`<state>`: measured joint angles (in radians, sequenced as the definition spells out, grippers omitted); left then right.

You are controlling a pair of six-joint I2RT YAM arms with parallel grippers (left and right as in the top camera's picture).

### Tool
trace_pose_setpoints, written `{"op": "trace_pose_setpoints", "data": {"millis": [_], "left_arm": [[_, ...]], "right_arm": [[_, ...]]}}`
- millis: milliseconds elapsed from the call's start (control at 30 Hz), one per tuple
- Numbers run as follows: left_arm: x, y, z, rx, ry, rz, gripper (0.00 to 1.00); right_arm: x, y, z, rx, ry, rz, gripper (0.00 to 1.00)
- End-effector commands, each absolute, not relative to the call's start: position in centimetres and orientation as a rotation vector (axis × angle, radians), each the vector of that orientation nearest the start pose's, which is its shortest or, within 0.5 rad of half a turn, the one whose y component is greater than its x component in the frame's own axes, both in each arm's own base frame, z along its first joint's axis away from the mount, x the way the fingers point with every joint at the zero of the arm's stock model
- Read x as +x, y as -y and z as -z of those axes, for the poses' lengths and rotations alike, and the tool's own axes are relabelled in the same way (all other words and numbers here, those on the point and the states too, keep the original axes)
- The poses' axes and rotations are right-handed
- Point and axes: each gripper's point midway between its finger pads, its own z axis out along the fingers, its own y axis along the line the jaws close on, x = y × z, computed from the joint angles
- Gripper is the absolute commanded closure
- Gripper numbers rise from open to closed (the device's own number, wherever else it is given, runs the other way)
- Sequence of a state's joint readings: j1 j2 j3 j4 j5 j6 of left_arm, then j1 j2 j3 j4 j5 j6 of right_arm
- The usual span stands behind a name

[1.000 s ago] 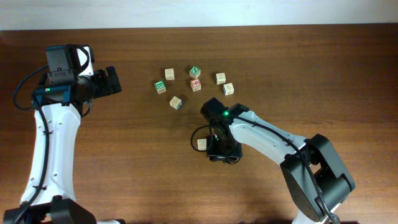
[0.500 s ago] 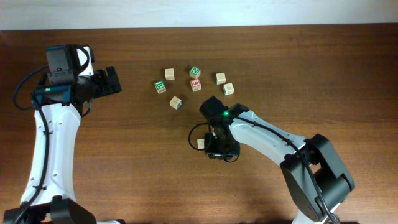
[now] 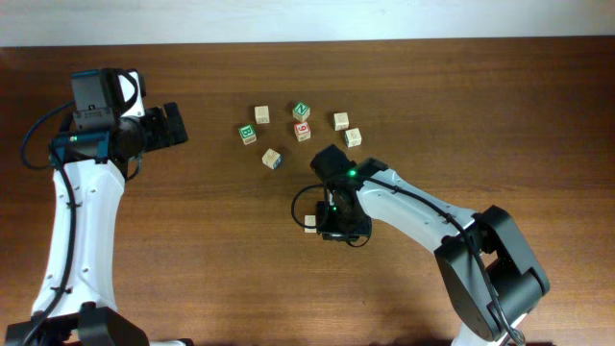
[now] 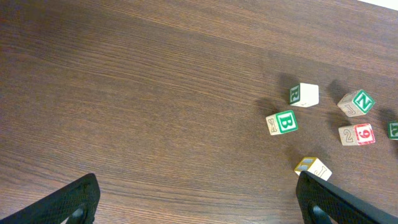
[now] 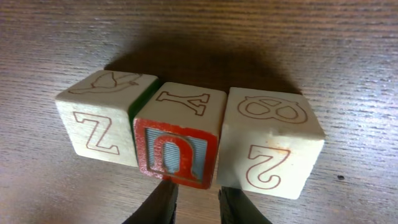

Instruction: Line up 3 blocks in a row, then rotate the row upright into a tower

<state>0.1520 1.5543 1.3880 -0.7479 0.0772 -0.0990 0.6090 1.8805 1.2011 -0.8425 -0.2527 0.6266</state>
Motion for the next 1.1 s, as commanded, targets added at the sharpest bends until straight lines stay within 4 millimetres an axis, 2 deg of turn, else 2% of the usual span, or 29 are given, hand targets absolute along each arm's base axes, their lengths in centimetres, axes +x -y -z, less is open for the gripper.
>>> {"op": "trace_pose_setpoints", "data": {"millis": [0, 133, 200, 300, 367, 533, 667, 800, 867, 933, 1000, 1067], "left_arm": [[41.9, -5.1, -20.8, -0.288, -2.449, 0.077, 0.01], [41.9, -5.1, -20.8, -0.288, -2.449, 0.077, 0.01], [41.9, -5.1, -20.8, -0.288, -2.449, 0.077, 0.01], [41.9, -5.1, -20.8, -0.288, -2.449, 0.077, 0.01], [41.9, -5.1, -20.8, -0.288, -2.449, 0.077, 0.01], [41.9, -5.1, -20.8, -0.288, -2.449, 0.077, 0.01], [41.9, -5.1, -20.8, -0.288, -2.449, 0.077, 0.01], [41.9, -5.1, -20.8, -0.287, -2.449, 0.081, 0.01], [41.9, -4.9, -20.8, -0.283, -2.45, 0.096, 0.01], [40.8, -3.9, -20.0, -0.274, -2.504, 0.156, 0.01], [40.7, -3.2, -20.0, -0.259, -2.51, 0.206, 0.01], [40.2, -1.5, -19.4, -0.232, -2.545, 0.318, 0.16]], "right_arm": [[25.9, -23.0, -1.7, 0.0, -3.217, -0.385, 0.76], [25.9, -23.0, -1.7, -0.005, -3.219, -0.39, 0.76], [25.5, -22.9, -2.5, 0.001, -3.25, -0.375, 0.79], [26.0, -22.8, -6.5, -0.026, -3.257, -0.332, 0.83], [26.7, -22.0, -7.7, -0.017, -3.232, -0.241, 0.82], [27.0, -19.0, -6.3, 0.192, -3.219, -0.034, 0.85], [27.8, -16.4, -6.1, 0.333, -3.24, -0.038, 0.85], [27.4, -16.5, -5.0, 0.272, -3.314, -0.317, 0.86], [27.4, -16.5, -4.2, 0.277, -3.307, -0.34, 0.86], [27.4, -16.6, -3.8, 0.276, -3.302, -0.357, 0.86], [27.1, -16.5, -3.5, 0.278, -3.308, -0.352, 0.86], [27.0, -16.4, -3.0, 0.277, -3.305, -0.354, 0.86]]}}
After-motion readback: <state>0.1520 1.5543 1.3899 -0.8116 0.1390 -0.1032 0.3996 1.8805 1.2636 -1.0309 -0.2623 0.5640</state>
